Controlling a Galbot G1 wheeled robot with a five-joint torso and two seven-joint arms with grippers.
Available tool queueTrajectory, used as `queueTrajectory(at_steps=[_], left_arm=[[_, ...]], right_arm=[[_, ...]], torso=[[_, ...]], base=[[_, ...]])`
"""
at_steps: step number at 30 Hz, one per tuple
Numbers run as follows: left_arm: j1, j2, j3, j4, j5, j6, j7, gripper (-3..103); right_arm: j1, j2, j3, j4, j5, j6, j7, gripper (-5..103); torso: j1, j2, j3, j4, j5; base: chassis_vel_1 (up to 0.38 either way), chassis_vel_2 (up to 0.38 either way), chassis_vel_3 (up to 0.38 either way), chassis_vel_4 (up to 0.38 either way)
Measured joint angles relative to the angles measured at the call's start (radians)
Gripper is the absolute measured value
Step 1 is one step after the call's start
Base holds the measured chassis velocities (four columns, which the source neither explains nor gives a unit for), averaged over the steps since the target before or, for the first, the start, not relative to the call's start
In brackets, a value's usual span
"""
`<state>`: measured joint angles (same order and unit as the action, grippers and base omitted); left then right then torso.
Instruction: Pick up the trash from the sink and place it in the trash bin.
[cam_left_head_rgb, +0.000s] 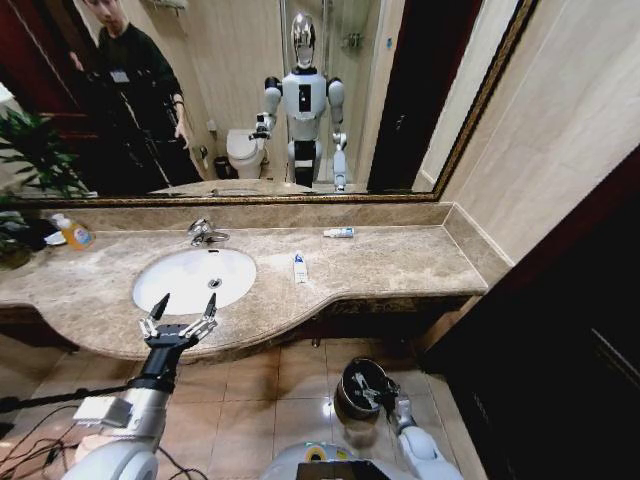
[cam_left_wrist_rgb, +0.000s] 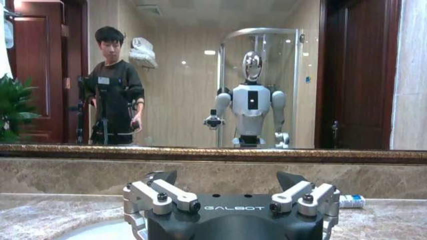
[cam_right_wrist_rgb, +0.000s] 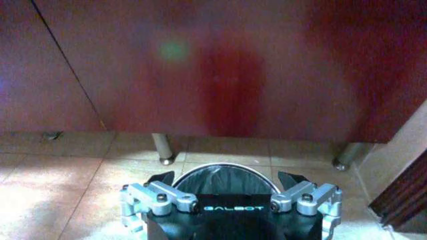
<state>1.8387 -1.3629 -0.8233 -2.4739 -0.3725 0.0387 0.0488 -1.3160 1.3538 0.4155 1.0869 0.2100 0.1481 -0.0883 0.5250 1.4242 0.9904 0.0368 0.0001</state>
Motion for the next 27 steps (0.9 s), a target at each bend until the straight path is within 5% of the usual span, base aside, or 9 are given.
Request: queueTrajectory(at_steps=[11, 19, 27], left_arm=[[0.000, 0.000, 0.000, 0.000, 0.000, 0.000, 0.000, 100], [0.000, 0.000, 0.000, 0.000, 0.000, 0.000, 0.000, 100], [0.000, 0.000, 0.000, 0.000, 0.000, 0.000, 0.000, 100]], right_arm=[[-0.104, -0.068, 0.002, 0.213, 0.063, -0.014, 0.037, 100], [-0.245, -0.131, 0.039, 0.555, 0.114, 0.005, 0.040, 100], [-0.241, -0.172, 0.064, 0.893, 0.157, -0.108, 0.078, 100]], torso=[[0.000, 0.000, 0.000, 0.0000, 0.0000], [0.000, 0.000, 0.000, -0.0001, -0.0003], [0.000, 0.000, 0.000, -0.0001, -0.0003]], base=[[0.000, 0.000, 0.000, 0.000], [0.000, 0.000, 0.000, 0.000], [0.000, 0.000, 0.000, 0.000]])
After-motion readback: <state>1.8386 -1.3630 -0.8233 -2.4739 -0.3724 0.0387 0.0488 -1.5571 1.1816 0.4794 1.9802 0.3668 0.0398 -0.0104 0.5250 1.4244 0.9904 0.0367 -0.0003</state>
